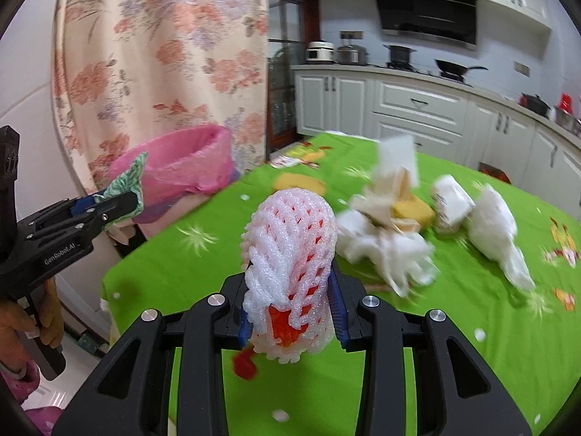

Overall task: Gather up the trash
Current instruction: 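Carry the cloth and net over the pink bin and open both tools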

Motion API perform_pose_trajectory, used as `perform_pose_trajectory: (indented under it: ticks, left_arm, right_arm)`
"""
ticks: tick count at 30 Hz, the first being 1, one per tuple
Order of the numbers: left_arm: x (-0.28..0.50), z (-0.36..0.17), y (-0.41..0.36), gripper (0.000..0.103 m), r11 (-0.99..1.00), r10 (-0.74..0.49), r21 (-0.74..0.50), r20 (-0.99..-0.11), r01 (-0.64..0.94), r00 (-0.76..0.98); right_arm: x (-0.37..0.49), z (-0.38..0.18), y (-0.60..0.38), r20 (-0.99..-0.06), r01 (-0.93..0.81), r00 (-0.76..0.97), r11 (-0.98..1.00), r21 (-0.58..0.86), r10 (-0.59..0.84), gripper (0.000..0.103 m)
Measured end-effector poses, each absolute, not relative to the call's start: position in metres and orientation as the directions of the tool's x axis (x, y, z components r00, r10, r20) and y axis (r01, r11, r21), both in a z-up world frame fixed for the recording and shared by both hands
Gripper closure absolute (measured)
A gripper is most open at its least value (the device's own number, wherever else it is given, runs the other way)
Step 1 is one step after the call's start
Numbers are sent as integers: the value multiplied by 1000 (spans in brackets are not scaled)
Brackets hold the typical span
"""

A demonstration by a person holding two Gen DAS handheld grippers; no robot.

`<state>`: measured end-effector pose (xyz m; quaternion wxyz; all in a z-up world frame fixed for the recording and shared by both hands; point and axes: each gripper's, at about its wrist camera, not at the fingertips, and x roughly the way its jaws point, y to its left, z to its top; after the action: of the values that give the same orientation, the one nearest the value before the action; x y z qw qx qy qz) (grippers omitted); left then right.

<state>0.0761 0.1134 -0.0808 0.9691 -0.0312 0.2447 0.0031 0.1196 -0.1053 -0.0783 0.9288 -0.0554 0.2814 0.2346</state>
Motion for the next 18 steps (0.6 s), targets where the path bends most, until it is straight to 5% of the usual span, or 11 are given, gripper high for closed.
perform_pose_trajectory:
  ticks: [18]
  left_arm:
    - [94,-45,189,65,986,126,-46,-443,-163,887]
  right_arm:
    - [140,-44,-4,-515,-623,681,782,-34,520,69]
